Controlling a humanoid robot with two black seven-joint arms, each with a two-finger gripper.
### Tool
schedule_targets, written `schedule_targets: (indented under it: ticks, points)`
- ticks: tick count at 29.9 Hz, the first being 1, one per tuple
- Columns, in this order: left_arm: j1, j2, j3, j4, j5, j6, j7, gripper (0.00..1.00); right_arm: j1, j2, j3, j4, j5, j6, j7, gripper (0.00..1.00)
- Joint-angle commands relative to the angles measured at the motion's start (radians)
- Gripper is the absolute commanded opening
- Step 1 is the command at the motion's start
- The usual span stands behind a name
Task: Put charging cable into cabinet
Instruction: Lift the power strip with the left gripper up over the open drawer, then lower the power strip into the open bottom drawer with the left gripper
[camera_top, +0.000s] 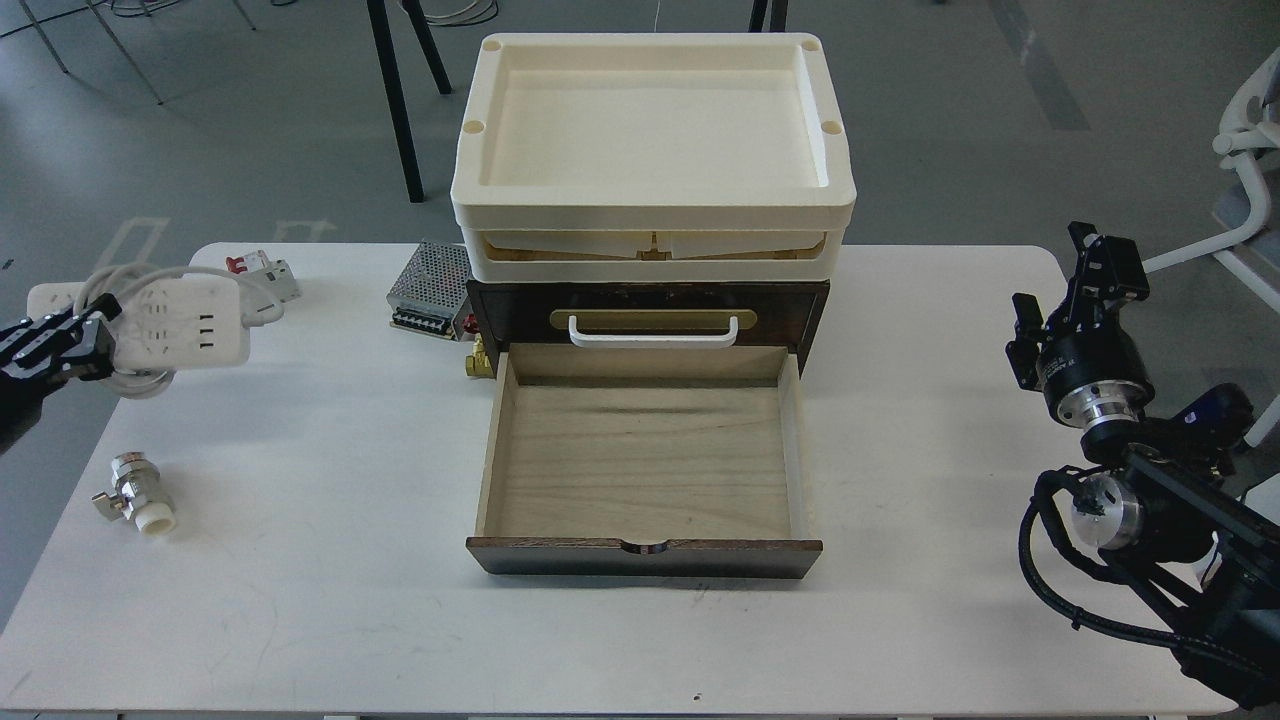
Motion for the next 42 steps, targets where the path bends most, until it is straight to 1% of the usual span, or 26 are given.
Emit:
schedule_targets:
  ticks: [1, 4, 7, 9, 11, 13, 15, 17, 21, 24, 27, 32, 36, 39, 42]
  points:
    - [0.004, 0.118, -0.066, -0.163, -0.156, -0.124, 0.000, 0.03, 0.000, 0.000, 0.000, 0.000, 0.000, 0.000, 0.000, 0.99]
    - [0.003, 0.222, -0.138, -0.297, -0.295, -0.220, 0.000, 0.03, 0.000, 0.000, 0.000, 0.000, 0.000, 0.000, 0.000, 0.99]
    - [0.001, 0.296, -0.242, -0.406, -0.360, -0.335, 0.000, 0.03, 0.000, 0.000, 0.000, 0.000, 0.000, 0.000, 0.000, 0.99]
    - [-0.002, 0.321, -0.336, -0.462, -0.374, -0.427, 0.000, 0.03, 0.000, 0.000, 0.000, 0.000, 0.000, 0.000, 0.000, 0.99]
    - [-0.003, 0.324, -0.419, -0.507, -0.373, -0.495, 0.000, 0.03, 0.000, 0.000, 0.000, 0.000, 0.000, 0.000, 0.000, 0.99]
    - [-0.009, 0.326, -0.459, -0.551, -0.368, -0.529, 0.000, 0.03, 0.000, 0.000, 0.000, -0.001, 0.000, 0.000, 0.000, 0.99]
    - [-0.049, 0.326, -0.464, -0.590, -0.359, -0.549, 0.000, 0.03, 0.000, 0.000, 0.000, -0.001, 0.000, 0.000, 0.000, 0.99]
    - [-0.136, 0.323, -0.462, -0.621, -0.322, -0.580, 0.000, 0.04, 0.000, -0.001, 0.000, -0.001, 0.000, 0.000, 0.000, 0.99]
    - [-0.284, 0.297, -0.462, -0.685, -0.187, -0.698, 0.000, 0.04, 0.000, -0.001, 0.000, -0.001, 0.000, 0.000, 0.000, 0.99]
    - [-0.367, 0.219, -0.461, -0.720, -0.075, -0.791, 0.000, 0.04, 0.000, 0.000, 0.000, -0.001, 0.000, 0.000, 0.000, 0.99]
    - [-0.402, 0.130, -0.459, -0.725, 0.063, -0.868, 0.000, 0.04, 0.000, 0.000, 0.000, -0.001, 0.000, 0.000, 0.000, 0.99]
    - [-0.413, -0.053, -0.457, -0.725, 0.345, -0.872, 0.000, 0.04, 0.000, 0.000, 0.000, -0.001, 0.000, 0.000, 0.000, 0.99]
    - [-0.410, -0.194, -0.451, -0.717, 0.482, -0.872, 0.000, 0.04, 0.000, 0.000, 0.000, -0.001, -0.002, 0.000, 0.000, 0.99]
    - [-0.411, -0.266, -0.416, -0.717, 0.538, -0.872, 0.000, 0.04, 0.000, 0.000, 0.000, -0.001, -0.002, 0.000, 0.000, 0.99]
    - [-0.408, -0.306, -0.353, -0.717, 0.568, -0.872, 0.000, 0.04, 0.000, 0.000, 0.000, -0.003, -0.002, 0.000, 0.000, 0.99]
